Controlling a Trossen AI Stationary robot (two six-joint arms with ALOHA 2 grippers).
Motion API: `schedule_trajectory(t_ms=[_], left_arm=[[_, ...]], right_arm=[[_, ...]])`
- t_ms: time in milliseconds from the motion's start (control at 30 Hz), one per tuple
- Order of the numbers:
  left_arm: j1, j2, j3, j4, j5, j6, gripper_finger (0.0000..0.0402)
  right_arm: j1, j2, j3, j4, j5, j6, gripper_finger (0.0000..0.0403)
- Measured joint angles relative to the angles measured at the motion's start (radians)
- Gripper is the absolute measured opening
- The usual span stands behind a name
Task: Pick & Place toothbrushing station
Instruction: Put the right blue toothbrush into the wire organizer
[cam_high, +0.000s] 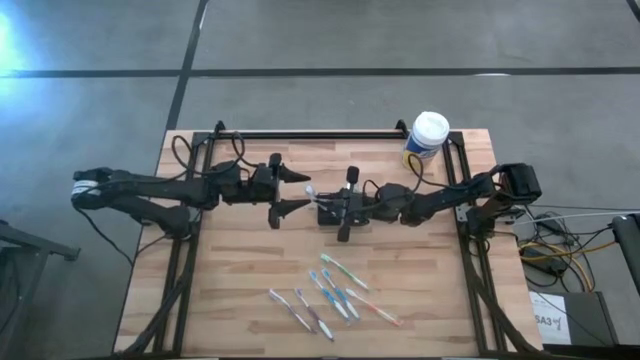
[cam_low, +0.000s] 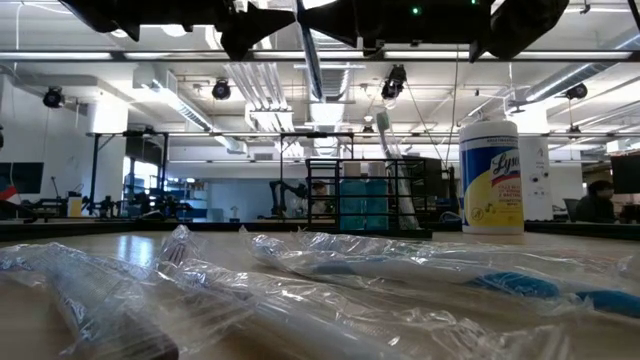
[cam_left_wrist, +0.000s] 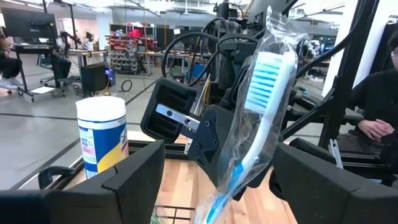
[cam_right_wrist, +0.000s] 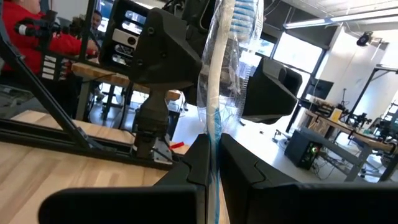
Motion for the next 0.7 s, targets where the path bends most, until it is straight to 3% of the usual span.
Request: schedule_trajectory(t_ms=[467,700], left_arm=[[0.002,0.095,0.023,0.076,0.000,0.036,0.0298],[0.005,0.054,0.019,0.032,0.001,0.047,0.0298]], right_arm=[[-0.038,0.093,0.053,0.003,0.024,0.059,0.0015],[-0.038,0.085,0.028,0.034,0.077,0.043,0.0015]])
